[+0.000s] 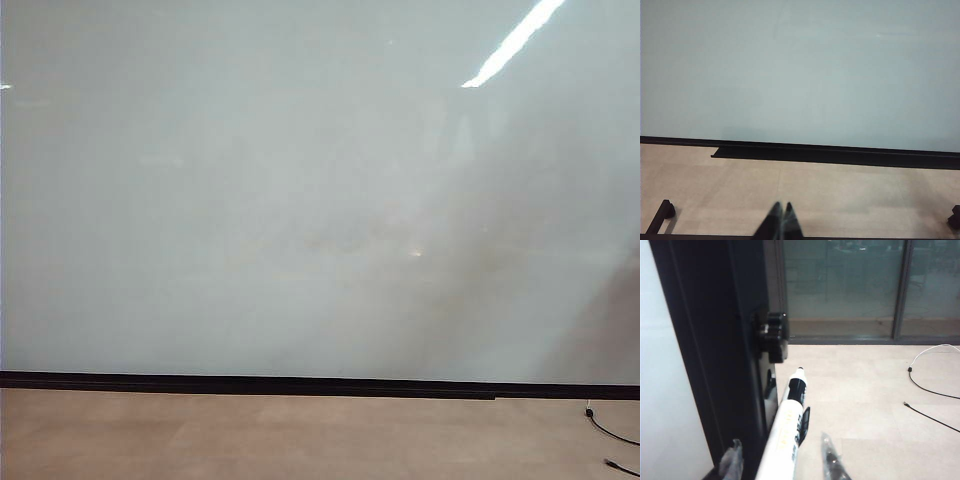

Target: Pick up the pen on the shelf to the right of the whiteboard and write the letter Z.

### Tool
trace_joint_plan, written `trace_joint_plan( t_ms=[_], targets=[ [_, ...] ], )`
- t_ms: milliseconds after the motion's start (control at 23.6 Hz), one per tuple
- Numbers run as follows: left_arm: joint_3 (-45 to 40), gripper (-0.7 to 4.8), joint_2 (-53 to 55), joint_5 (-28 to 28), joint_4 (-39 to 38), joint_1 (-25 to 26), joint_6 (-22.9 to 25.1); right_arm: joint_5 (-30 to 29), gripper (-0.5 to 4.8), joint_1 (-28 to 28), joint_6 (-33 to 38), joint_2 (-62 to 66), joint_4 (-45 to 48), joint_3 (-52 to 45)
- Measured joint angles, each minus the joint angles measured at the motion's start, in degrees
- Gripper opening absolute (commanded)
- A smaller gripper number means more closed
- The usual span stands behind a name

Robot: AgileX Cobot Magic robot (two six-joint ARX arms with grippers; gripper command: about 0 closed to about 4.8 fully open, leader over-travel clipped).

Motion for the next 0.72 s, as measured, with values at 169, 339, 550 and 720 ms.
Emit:
trace_joint_plan(
  t_ms=[169,339,550,720],
  targets=[
    [0.0,-0.04,0.0,0.0,0.0,0.0,0.0,0.1,-0.03,0.0,0.0,0.0,0.3,0.0],
    [0.0,-0.04,0.0,0.0,0.0,0.0,0.0,0.1,-0.04,0.0,0.0,0.0,0.5,0.0],
    [0.0,-0.04,0.0,0.0,0.0,0.0,0.0,1.6,-0.04,0.0,0.0,0.0,0.9,0.0],
    [0.0,-0.05,0.0,0.0,0.0,0.0,0.0,3.1,-0.04,0.1,0.0,-0.1,1.2,0.0]
  ],
)
